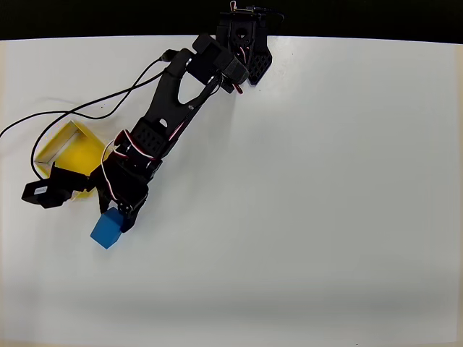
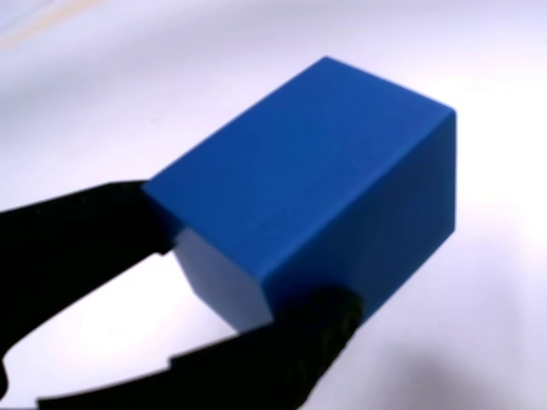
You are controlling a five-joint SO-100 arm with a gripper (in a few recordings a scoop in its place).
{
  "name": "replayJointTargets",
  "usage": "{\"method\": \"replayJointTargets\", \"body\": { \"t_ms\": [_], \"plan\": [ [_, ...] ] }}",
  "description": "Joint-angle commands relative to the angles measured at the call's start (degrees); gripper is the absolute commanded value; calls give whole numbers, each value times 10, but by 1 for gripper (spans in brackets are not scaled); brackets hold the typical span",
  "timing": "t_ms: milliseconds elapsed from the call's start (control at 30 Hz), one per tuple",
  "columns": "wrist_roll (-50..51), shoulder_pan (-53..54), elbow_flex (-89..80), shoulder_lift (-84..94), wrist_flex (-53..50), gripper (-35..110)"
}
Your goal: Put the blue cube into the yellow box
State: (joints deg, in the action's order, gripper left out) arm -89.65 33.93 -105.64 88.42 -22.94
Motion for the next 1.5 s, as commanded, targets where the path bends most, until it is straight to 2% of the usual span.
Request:
{"method": "replayJointTargets", "body": {
  "t_ms": [0, 367, 633, 800, 1300, 1467],
  "plan": [
    [-16, 38, -35, 270, -9, 17],
    [-47, 117, -155, 436, -51, 17],
    [-51, 188, -241, 473, -76, 17],
    [-43, 214, -245, 439, -73, 17],
    [-27, 219, -216, 267, 72, 17],
    [-24, 219, -184, 212, 85, 17]
  ]
}}
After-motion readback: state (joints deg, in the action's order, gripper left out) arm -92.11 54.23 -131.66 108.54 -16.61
